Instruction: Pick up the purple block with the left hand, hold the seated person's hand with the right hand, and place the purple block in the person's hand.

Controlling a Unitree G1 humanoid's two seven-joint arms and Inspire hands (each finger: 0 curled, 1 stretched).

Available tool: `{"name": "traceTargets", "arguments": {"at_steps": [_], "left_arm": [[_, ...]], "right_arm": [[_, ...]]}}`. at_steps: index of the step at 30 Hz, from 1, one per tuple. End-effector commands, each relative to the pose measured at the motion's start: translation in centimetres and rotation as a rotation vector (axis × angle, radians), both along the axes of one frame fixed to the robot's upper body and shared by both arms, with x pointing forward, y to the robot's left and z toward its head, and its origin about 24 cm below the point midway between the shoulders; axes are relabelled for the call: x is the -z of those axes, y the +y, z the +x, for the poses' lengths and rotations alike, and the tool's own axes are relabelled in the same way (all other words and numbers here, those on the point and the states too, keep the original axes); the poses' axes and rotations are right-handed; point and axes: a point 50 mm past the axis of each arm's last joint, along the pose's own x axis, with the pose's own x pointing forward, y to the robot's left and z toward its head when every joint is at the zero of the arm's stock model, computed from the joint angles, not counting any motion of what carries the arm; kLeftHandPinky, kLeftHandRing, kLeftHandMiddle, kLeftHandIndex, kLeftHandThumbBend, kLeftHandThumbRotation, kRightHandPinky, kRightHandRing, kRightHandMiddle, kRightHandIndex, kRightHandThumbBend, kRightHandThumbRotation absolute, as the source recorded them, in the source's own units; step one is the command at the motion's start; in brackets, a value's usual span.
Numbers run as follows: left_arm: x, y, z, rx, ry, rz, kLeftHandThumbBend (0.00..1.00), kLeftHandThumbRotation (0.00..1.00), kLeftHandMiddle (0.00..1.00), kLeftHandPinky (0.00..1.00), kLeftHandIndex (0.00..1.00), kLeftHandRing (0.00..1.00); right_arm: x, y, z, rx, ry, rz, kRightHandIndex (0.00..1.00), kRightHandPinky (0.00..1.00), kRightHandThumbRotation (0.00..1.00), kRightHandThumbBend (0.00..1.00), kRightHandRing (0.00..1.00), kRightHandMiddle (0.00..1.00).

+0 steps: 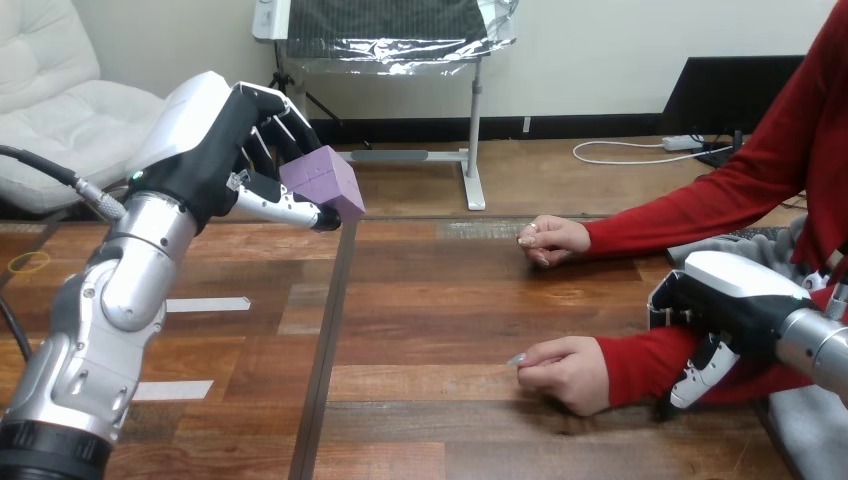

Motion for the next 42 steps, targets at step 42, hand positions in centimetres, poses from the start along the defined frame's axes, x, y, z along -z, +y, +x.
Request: {"name": "traceTargets", "arguments": {"at_steps": [42], "left_arm": [[1.7,-5.5,1.4,0.087,0.021,-0.248,0.71,0.00,0.42,0.35,0.44,0.37]], "right_arm": [[-6.0,2.3,2.0,-0.075,-0.287,0.264,0.36,0.29,0.15,0.99,0.30,0.34]]}}
